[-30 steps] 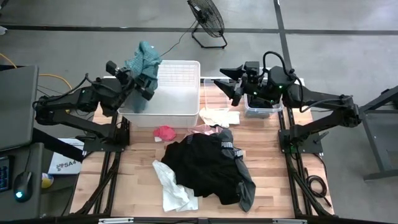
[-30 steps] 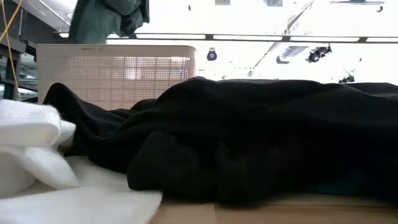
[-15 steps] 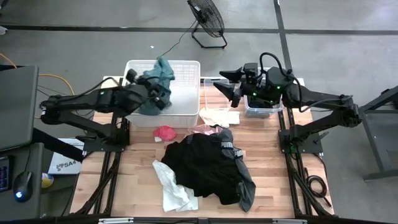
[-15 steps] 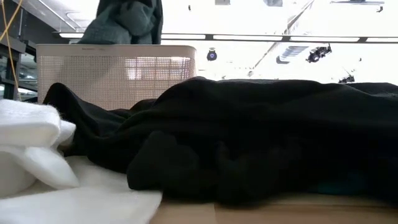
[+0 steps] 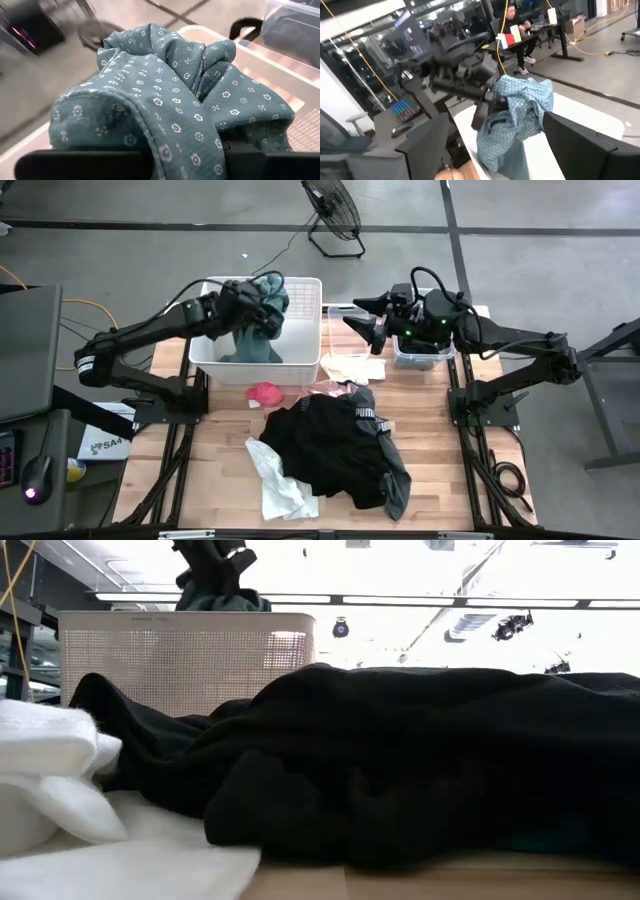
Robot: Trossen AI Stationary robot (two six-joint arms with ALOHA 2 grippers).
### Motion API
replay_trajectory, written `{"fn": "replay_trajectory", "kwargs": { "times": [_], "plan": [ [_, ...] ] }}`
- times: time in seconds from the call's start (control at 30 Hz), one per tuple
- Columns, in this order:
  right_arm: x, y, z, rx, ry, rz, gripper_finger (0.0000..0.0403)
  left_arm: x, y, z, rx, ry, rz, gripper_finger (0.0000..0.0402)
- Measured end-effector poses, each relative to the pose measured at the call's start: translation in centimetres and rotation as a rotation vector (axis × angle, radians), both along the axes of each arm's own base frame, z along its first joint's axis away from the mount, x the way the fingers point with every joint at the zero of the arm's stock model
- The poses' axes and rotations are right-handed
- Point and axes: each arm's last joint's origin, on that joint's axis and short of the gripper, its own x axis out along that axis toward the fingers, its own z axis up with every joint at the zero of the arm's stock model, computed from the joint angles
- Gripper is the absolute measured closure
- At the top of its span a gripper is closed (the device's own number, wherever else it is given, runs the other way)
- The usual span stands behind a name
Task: Pick & Place Cloths
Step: Put the blue polo shirt into the white bin
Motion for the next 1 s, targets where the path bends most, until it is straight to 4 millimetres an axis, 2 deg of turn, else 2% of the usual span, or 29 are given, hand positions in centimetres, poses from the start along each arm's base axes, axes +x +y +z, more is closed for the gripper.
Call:
{"fn": "replay_trajectory", "kwargs": {
  "times": [0.2,0.6,0.67,0.9,1.0],
  "plan": [
    [-0.2,0.0,-0.4,0.006,0.043,0.0,0.0086,-0.1,2.1,-1.5,-0.161,0.01,-0.008,0.0341],
    [-0.2,0.0,-1.0,0.014,0.111,0.001,0.0086,-0.3,4.2,-3.7,-0.385,0.026,0.015,0.0339],
    [-0.3,0.0,-1.2,0.017,0.125,0.003,0.0086,-0.3,4.2,-3.7,-0.389,0.025,0.007,0.0314],
    [-0.3,0.1,-1.5,0.022,0.162,0.006,0.0086,-0.4,4.1,-3.4,-0.376,0.009,0.001,0.0155],
    [-0.4,0.1,-1.6,0.023,0.172,0.006,0.0086,-0.6,3.8,-3.2,-0.389,-0.002,-0.011,0.0107]
  ]
}}
